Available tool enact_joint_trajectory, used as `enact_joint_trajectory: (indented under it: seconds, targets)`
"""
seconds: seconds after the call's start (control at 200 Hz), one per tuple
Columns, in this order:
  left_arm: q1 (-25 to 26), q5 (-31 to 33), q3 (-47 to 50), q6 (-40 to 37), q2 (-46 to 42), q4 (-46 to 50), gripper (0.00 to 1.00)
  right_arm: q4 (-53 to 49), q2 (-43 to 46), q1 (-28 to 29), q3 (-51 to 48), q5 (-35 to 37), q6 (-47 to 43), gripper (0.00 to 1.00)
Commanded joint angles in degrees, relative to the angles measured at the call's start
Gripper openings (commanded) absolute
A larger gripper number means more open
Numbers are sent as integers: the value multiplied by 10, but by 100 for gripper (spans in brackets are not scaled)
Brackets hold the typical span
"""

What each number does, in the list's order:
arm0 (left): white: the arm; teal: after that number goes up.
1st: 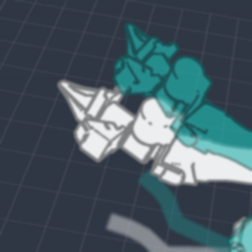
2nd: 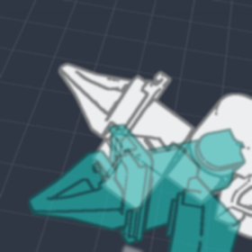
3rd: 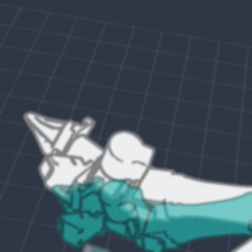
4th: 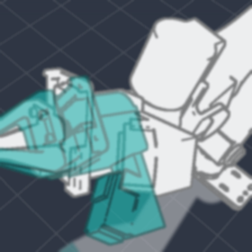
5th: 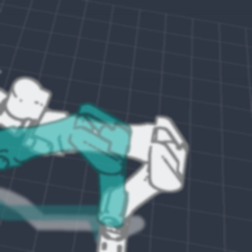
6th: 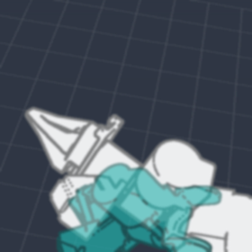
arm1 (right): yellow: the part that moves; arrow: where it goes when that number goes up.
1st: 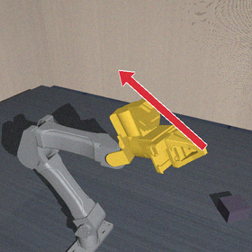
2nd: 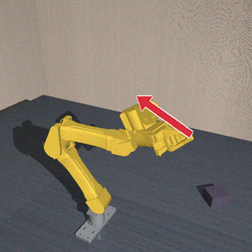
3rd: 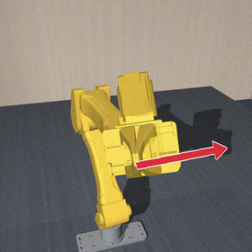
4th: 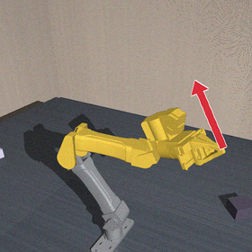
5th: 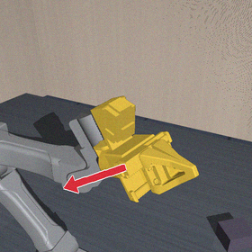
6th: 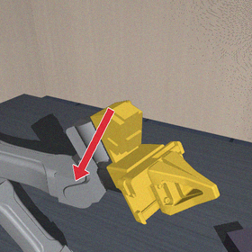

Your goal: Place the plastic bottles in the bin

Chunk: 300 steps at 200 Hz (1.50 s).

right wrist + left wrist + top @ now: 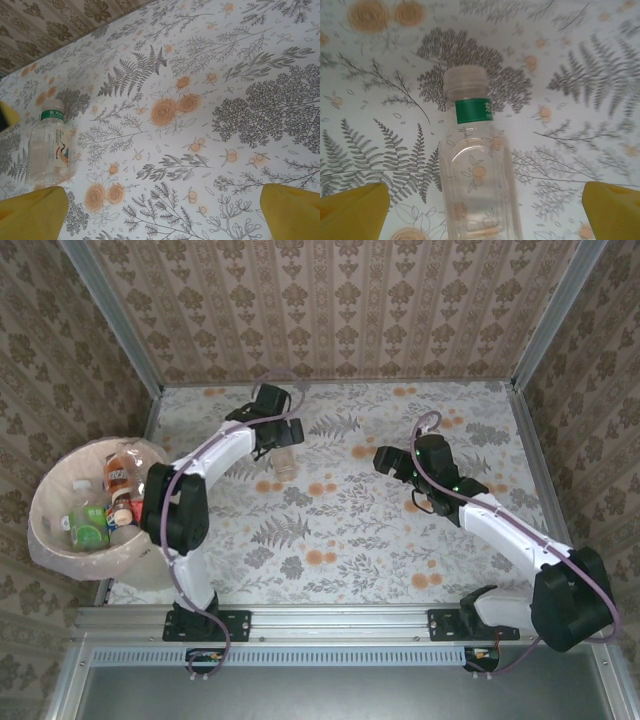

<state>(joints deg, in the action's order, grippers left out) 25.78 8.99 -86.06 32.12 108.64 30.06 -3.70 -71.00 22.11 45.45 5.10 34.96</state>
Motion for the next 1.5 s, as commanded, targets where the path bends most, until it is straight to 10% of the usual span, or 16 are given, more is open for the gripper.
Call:
enact_joint_trajectory:
  seconds: [0.0,0.3,0.465,0.99,1.335,1.495]
  targets:
    - [0,-15,-31,17,41,2,100,-24,20,-3,-11,25,-21,100]
    - [26,-5,-57,13,132,3,98,-40,36,-3,-13,36,-32,100]
    - [26,15,-23,15,120,-19,78,-37,39,-3,-18,40,-32,100]
    - [59,41,-8,-95,-199,35,55,-8,11,-3,-11,29,-24,100]
    - [63,390,-157,-151,-345,297,54,10,-45,-3,23,-9,-18,100]
    - [-47,441,-147,-121,-418,365,52,12,-66,-3,42,-25,-16,100]
